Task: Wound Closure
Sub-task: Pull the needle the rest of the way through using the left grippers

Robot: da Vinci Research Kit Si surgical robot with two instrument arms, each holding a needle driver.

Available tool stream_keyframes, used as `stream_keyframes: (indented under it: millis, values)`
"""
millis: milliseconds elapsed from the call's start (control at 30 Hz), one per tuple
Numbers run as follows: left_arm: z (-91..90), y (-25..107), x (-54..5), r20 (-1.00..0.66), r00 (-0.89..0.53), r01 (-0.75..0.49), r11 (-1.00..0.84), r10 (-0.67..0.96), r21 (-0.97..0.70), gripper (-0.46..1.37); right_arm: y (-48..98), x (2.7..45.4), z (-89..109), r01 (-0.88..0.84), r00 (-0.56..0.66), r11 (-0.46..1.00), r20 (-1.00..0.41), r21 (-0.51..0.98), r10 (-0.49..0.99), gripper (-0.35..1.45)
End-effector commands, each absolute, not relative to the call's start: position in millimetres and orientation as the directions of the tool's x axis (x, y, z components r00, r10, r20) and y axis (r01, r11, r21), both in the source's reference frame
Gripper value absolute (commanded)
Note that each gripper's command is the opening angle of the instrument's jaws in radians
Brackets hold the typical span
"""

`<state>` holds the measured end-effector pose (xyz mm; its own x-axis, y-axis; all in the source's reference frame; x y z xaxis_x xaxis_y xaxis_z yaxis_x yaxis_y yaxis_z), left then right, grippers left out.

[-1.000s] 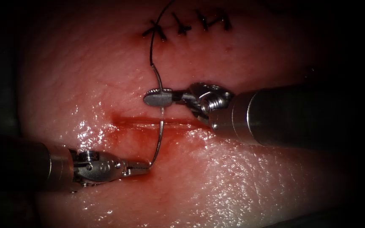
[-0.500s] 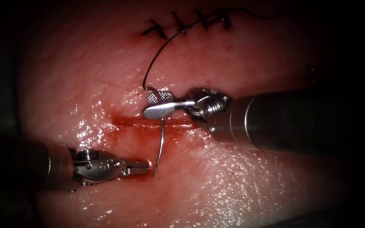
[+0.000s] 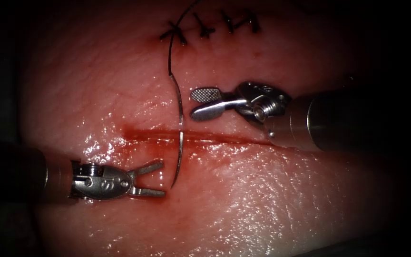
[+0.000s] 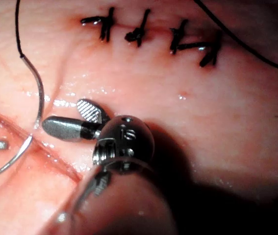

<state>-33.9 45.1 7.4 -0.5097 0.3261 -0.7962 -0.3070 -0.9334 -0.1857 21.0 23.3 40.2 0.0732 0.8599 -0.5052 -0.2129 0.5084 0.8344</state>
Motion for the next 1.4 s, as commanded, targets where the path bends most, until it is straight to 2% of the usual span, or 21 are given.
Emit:
stream_keyframes:
  millis: [33, 167, 500, 933, 1000, 1033, 1100, 1167, 1200, 1267, 1333, 1400]
  values:
    - [7.4, 45.2, -34.0, -0.805, -0.501, -0.315, -0.933, 0.318, -0.173, 0.93, 23.3, 20.7, 40.3, -0.209, 0.075, 0.510, -0.507, 0.834, 0.859, 1.12]
    - [6.7, 45.7, -34.8, -0.825, -0.492, -0.298, -0.945, 0.276, -0.139, 1.00, 23.2, 19.7, 41.1, -0.223, 0.079, 0.522, -0.518, 0.824, 0.852, 1.09]
    - [6.3, 46.1, -37.1, -0.868, -0.467, -0.220, -0.973, 0.168, -0.070, 1.01, 22.3, 18.9, 43.0, -0.231, 0.083, 0.551, -0.548, 0.802, 0.832, 1.06]
    - [4.3, 48.4, -37.6, -0.914, -0.386, -0.275, -0.961, 0.128, -0.019, 0.97, 21.3, 19.0, 43.8, -0.228, 0.081, 0.567, -0.564, 0.792, 0.821, 1.01]
    - [4.4, 48.5, -37.9, -0.914, -0.388, -0.275, -0.961, 0.123, -0.013, 0.86, 21.2, 19.0, 43.8, -0.228, 0.082, 0.568, -0.566, 0.791, 0.821, 1.01]
    - [4.5, 48.5, -38.0, -0.913, -0.388, -0.276, -0.961, 0.123, -0.012, 0.68, 21.2, 19.0, 43.9, -0.228, 0.082, 0.568, -0.566, 0.791, 0.820, 1.01]
    - [4.7, 48.6, -38.3, -0.913, -0.389, -0.278, -0.960, 0.122, -0.010, 0.52, 21.1, 19.0, 43.9, -0.227, 0.082, 0.570, -0.568, 0.790, 0.819, 1.01]
    - [4.9, 48.8, -38.5, -0.913, -0.389, -0.279, -0.960, 0.122, -0.010, 0.10, 20.9, 19.0, 44.0, -0.226, 0.082, 0.572, -0.570, 0.789, 0.818, 1.00]
    - [4.9, 48.8, -38.5, -0.913, -0.387, -0.282, -0.959, 0.128, -0.015, 0.03, 20.8, 19.0, 44.0, -0.226, 0.084, 0.577, -0.575, 0.785, 0.814, 0.99]
    - [5.1, 49.0, -38.7, -0.912, -0.381, -0.292, -0.956, 0.152, -0.037, -0.26, 20.5, 19.0, 44.2, -0.225, 0.084, 0.581, -0.579, 0.782, 0.811, 0.99]
    - [5.1, 49.2, -38.7, -0.911, -0.373, -0.299, -0.952, 0.175, -0.061, -0.35, 20.2, 19.0, 44.3, -0.225, 0.086, 0.579, -0.576, 0.784, 0.813, 0.98]
    - [5.2, 49.4, -38.8, -0.912, -0.366, -0.300, -0.951, 0.186, -0.074, -0.35, 20.0, 19.0, 44.4, -0.225, 0.089, 0.581, -0.578, 0.782, 0.812, 0.98]
